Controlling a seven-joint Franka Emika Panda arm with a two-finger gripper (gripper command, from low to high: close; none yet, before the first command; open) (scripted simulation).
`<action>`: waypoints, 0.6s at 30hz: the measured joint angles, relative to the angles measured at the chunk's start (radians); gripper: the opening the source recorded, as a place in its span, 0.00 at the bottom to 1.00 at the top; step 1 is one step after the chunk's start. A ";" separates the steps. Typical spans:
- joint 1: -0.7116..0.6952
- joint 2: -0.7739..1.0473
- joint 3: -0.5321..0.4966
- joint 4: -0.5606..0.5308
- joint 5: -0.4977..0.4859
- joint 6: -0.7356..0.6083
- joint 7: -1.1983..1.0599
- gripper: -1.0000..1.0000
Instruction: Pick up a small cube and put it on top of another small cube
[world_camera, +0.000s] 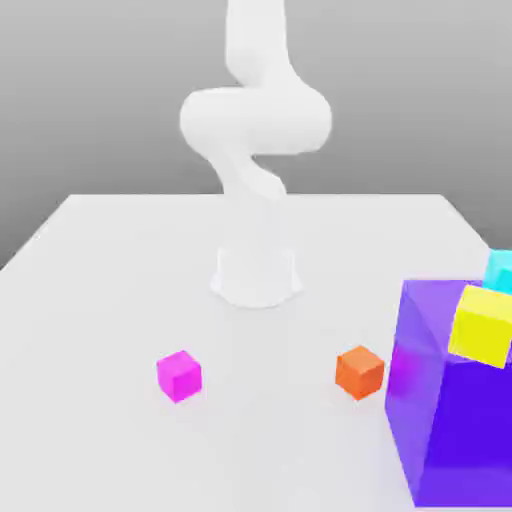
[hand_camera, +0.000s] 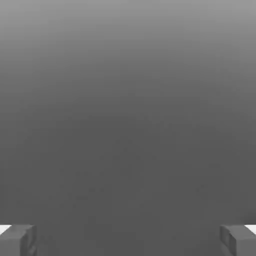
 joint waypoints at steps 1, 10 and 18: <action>-0.017 0.029 0.000 -0.033 0.000 0.027 0.022 0.50; -0.162 0.285 -0.007 -0.331 -0.008 0.263 0.222 0.50; -0.303 0.629 -0.025 -0.607 -0.010 0.552 0.425 0.50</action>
